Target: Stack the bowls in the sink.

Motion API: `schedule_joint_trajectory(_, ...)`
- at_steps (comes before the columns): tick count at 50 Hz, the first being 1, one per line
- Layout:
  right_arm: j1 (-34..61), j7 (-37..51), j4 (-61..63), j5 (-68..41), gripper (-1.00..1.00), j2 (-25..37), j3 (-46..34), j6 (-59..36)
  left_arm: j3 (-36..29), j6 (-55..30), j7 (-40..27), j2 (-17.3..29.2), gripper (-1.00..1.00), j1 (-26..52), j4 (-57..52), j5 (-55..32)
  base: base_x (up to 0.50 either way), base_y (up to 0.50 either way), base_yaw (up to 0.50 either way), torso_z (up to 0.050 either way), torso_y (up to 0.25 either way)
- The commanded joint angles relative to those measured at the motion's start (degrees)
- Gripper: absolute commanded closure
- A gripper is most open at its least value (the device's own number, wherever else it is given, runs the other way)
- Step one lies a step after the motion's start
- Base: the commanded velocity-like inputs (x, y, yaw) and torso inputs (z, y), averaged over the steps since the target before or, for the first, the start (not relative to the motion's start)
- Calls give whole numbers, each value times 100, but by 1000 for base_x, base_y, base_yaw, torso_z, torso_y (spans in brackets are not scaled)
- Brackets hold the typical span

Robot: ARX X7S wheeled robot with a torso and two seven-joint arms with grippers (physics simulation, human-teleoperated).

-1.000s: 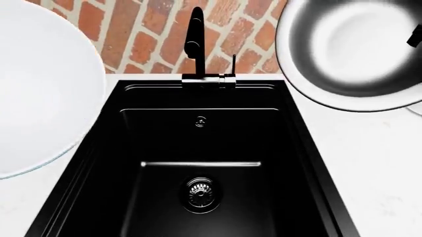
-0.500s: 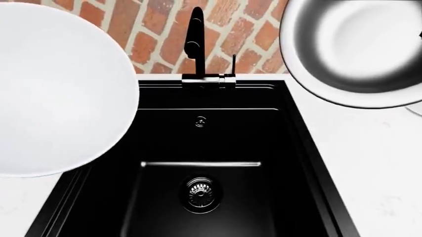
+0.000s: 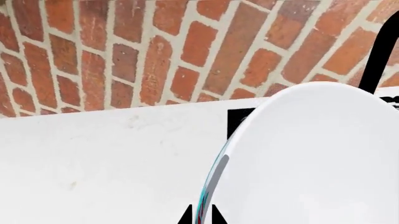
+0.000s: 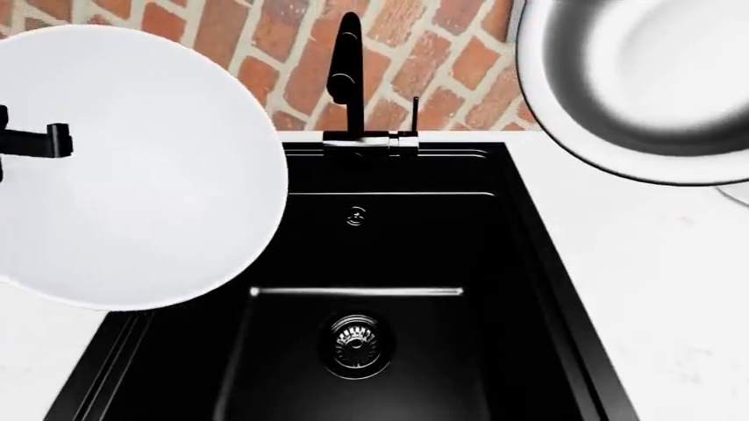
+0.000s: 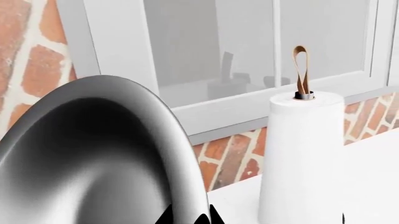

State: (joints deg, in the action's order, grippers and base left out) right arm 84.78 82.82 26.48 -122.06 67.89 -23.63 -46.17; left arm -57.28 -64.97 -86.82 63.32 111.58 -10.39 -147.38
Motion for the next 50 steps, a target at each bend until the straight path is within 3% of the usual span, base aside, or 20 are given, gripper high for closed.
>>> schedule_joint_trajectory(1, 31, -47, 18, 46, 100, 73, 37, 16, -269, -4, 88, -283, 100, 67, 76, 172, 0, 0, 0, 0, 0)
schedule_joint_trajectory(33, -210, -222, 102, 145, 100, 207, 37, 208, -519, 60, 650, -905, 100, -190, 327, 869, 0, 0, 0, 0, 1)
schedule_joint_trajectory(50, -316, -288, 145, 221, 100, 244, 26, 290, -572, 261, 858, -986, 100, -538, 148, 1091, 0, 0, 0, 1, 1)
